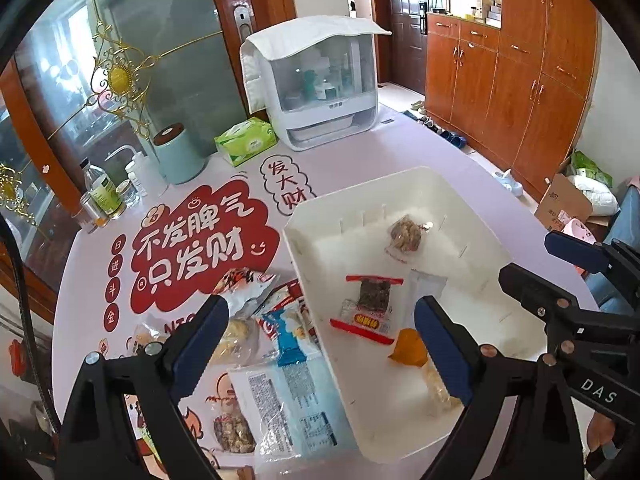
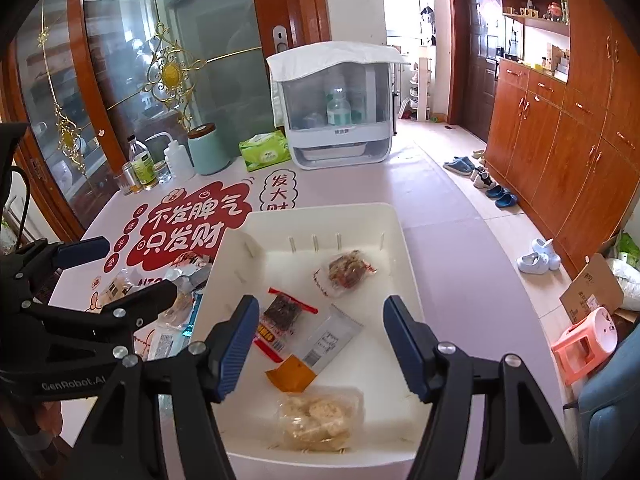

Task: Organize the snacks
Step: 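Move both tools back to the snack pile, then grasp the green biscuit packet with the left tool while the right tool grasps the square pastry bag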

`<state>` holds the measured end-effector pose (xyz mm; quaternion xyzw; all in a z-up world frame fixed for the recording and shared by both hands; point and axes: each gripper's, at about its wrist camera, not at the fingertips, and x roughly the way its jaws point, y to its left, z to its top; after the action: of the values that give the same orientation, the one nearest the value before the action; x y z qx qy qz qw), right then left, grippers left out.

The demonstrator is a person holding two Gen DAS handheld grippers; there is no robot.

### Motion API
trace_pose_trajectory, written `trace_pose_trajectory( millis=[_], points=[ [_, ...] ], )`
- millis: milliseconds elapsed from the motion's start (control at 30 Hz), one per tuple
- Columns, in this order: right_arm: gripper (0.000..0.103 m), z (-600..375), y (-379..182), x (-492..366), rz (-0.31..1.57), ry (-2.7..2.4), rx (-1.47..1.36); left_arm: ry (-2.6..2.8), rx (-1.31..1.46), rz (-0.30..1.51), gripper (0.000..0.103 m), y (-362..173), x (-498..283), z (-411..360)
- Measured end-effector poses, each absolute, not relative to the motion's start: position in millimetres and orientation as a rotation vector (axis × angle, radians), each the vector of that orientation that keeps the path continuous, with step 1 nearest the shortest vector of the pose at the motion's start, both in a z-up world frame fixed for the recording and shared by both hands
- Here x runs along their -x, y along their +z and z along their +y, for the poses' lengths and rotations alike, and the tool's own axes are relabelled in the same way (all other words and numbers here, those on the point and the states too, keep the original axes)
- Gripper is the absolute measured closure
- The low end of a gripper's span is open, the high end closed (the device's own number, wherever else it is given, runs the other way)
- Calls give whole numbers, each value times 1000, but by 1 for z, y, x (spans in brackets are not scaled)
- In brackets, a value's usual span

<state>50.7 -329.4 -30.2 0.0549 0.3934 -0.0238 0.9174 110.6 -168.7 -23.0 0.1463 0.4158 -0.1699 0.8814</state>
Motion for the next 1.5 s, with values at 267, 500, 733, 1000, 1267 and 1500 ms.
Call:
trace_pose_trajectory(
  millis=[267,500,733,1000,1267,1500],
  points=[
    [38,-313,-47,-37,864,-17,-132,-305,-322,933,9,-50,-89,-133],
    [38,-274,-61,-31,919,54,-113,-184,-300,1017,9,-79,-70,-58],
    [38,-209,-58,-48,930,192,-66,-1,-172,1087,9,-103,-72,38],
    [38,-113,-58,-95,953,388,27,165,60,1128,9,-141,-87,122],
    [38,-21,-79,-169,979,545,169,270,276,1183,9,-192,-98,158],
    [38,22,-125,-214,1074,632,268,322,249,1228,9,-220,-101,157]
  ],
)
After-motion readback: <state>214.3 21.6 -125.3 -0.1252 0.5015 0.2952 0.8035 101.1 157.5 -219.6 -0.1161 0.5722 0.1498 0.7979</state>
